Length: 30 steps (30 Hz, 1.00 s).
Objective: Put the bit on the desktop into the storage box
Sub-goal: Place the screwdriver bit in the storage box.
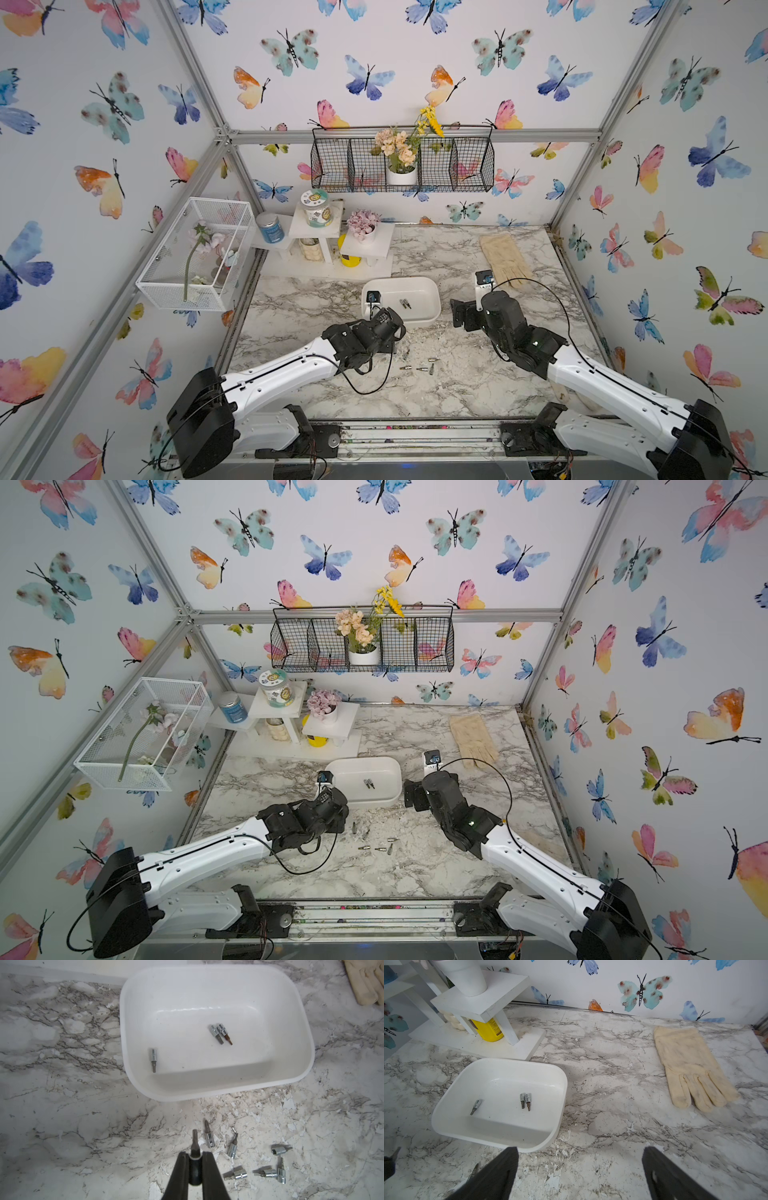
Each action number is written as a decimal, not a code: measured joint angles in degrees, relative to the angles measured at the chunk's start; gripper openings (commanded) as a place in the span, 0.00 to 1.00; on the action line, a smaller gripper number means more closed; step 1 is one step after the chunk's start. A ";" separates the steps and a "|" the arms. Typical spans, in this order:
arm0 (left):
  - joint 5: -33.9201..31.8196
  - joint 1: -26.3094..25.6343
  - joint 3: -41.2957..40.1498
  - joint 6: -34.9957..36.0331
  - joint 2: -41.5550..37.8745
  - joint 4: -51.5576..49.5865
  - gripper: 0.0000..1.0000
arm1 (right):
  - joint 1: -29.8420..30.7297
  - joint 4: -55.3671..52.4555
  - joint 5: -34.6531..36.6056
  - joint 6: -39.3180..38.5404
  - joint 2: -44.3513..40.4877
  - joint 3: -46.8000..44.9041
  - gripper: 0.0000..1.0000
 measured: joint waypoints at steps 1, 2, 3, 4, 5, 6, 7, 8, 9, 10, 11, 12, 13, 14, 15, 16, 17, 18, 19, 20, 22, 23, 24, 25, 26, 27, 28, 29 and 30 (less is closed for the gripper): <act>0.24 0.76 0.61 0.90 0.24 0.28 0.08 | 0.00 0.00 -0.02 0.09 0.00 -0.04 0.99; 0.59 1.99 1.55 2.19 0.83 1.11 0.08 | 0.00 0.00 -0.04 0.24 0.00 -0.11 0.99; 0.94 2.82 2.12 2.86 1.33 1.64 0.08 | 0.00 0.02 -0.07 0.37 0.00 -0.15 0.98; 1.46 3.98 2.95 3.98 2.25 2.47 0.08 | 0.00 0.00 -0.13 0.50 0.00 -0.22 0.98; 1.92 5.09 3.87 5.11 3.43 3.52 0.08 | 0.00 0.02 -0.20 0.59 0.00 -0.31 0.98; 2.10 5.88 4.42 5.86 4.46 4.26 0.08 | 0.00 0.00 -0.24 0.83 0.00 -0.39 0.98; 2.49 6.93 5.29 6.93 5.84 4.96 0.08 | 0.00 0.00 -0.37 0.98 0.00 -0.50 0.98; 2.89 7.78 6.05 7.80 7.28 5.75 0.08 | 0.00 -0.02 -0.66 1.27 0.00 -0.66 0.98; 3.39 8.72 6.88 8.76 8.79 6.49 0.07 | 0.00 0.00 -0.94 1.49 -0.02 -0.85 0.98; 3.85 9.55 7.76 9.53 10.56 7.45 0.07 | 0.00 -0.02 -1.27 1.84 -0.04 -1.03 0.98; 4.39 10.14 8.33 10.19 11.87 8.09 0.07 | 0.00 -0.04 -1.53 2.05 -0.09 -1.20 0.98; 4.96 10.86 8.96 10.88 13.64 8.94 0.07 | 0.00 -0.04 -1.77 2.21 -0.15 -1.40 0.99; 5.09 11.17 9.18 11.28 14.49 9.46 0.07 | 0.00 -0.04 -1.95 2.36 -0.24 -1.57 0.99; 5.40 11.89 9.79 12.02 16.48 10.34 0.07 | 0.00 -0.07 -2.10 2.49 -0.42 -1.77 0.99; 5.75 12.17 10.01 12.41 17.46 10.82 0.07 | 0.00 -0.07 -2.19 2.54 -0.57 -1.95 0.98; 6.10 12.48 10.25 12.81 18.56 11.34 0.07 | 0.00 -0.07 -2.25 2.54 -0.72 -2.10 0.98; 6.38 12.81 10.58 13.25 20.04 11.82 0.07 | 0.00 -0.07 -2.27 2.54 -0.87 -2.23 0.99; 6.71 13.00 10.67 13.49 20.92 12.24 0.07 | 0.00 -0.07 -2.27 2.54 -1.01 -2.32 0.99; 7.19 13.25 10.80 13.81 21.94 12.74 0.07 | 0.00 -0.09 -2.25 2.54 -1.09 -2.38 0.98; 7.58 13.57 10.99 14.08 23.12 13.18 0.07 | 0.00 -0.07 -2.25 2.54 -1.11 -2.38 0.98; 8.04 13.86 11.34 14.38 24.85 13.75 0.10 | 0.00 -0.09 -2.27 2.54 -1.11 -2.40 0.98; 8.28 13.88 11.45 14.51 25.59 13.99 0.15 | 0.00 -0.07 -2.25 2.54 -1.11 -2.40 0.99; 8.46 13.97 11.52 14.73 26.27 14.16 0.18 | 0.00 -0.07 -2.25 2.54 -1.11 -2.40 0.98; 8.63 13.97 11.52 14.88 26.51 14.19 0.22 | 0.00 -0.09 -2.27 2.54 -1.11 -2.40 0.98; 8.79 13.97 11.54 14.97 26.67 14.25 0.29 | 0.00 -0.09 -2.25 2.54 -1.11 -2.40 0.98; 8.90 13.97 11.54 15.06 26.69 14.34 0.34 | 0.00 -0.07 -2.25 2.54 -1.11 -2.40 0.98; 8.98 13.97 11.56 15.23 26.69 14.47 0.37 | 0.00 -0.07 -2.25 2.54 -1.11 -2.40 0.98; 9.11 13.97 11.67 15.37 26.67 14.64 0.40 | 0.00 -0.07 -2.27 2.54 -1.11 -2.40 0.98; 9.14 13.97 11.69 15.19 26.67 14.93 0.43 | 0.00 -0.07 -2.27 2.54 -1.11 -2.40 0.98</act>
